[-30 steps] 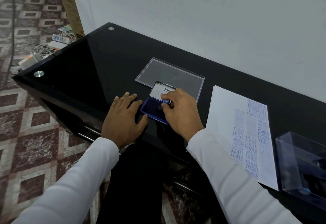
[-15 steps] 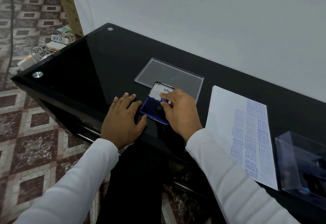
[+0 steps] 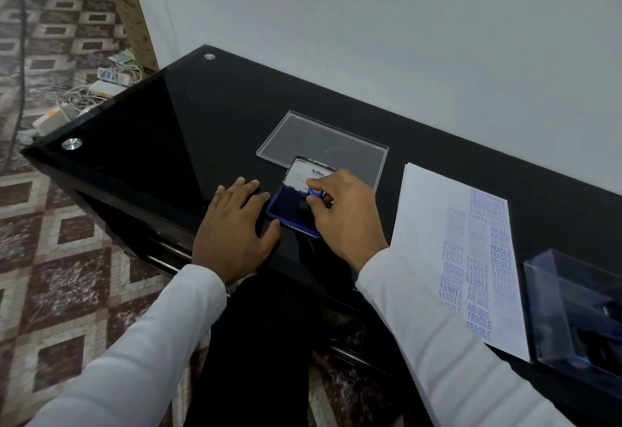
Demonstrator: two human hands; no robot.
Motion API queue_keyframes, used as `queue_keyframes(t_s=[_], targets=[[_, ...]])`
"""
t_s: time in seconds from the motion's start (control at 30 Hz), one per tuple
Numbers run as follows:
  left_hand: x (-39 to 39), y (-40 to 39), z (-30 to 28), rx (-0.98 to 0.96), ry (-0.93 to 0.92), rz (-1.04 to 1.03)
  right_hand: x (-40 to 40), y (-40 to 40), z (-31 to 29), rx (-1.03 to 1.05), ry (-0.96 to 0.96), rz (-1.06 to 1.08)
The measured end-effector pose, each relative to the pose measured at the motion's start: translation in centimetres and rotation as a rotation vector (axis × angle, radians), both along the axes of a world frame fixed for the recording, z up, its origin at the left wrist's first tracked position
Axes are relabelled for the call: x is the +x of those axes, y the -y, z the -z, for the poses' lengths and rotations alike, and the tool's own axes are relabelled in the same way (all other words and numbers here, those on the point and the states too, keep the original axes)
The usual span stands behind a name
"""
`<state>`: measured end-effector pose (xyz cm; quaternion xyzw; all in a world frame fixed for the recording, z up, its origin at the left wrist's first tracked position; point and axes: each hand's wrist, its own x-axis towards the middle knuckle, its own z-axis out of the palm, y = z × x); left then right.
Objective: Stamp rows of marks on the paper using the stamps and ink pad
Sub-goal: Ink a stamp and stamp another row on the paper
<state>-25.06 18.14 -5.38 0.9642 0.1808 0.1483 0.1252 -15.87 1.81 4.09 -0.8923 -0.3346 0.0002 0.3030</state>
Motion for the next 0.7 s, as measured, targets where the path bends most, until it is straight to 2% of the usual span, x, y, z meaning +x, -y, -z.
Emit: queue_keyframes(t_s=[0.7], targets=[[0.12, -0.07, 0.21, 0.012, -0.012, -0.007, -0.01, -0.07, -0.36, -0.048, 0.002, -0.025]])
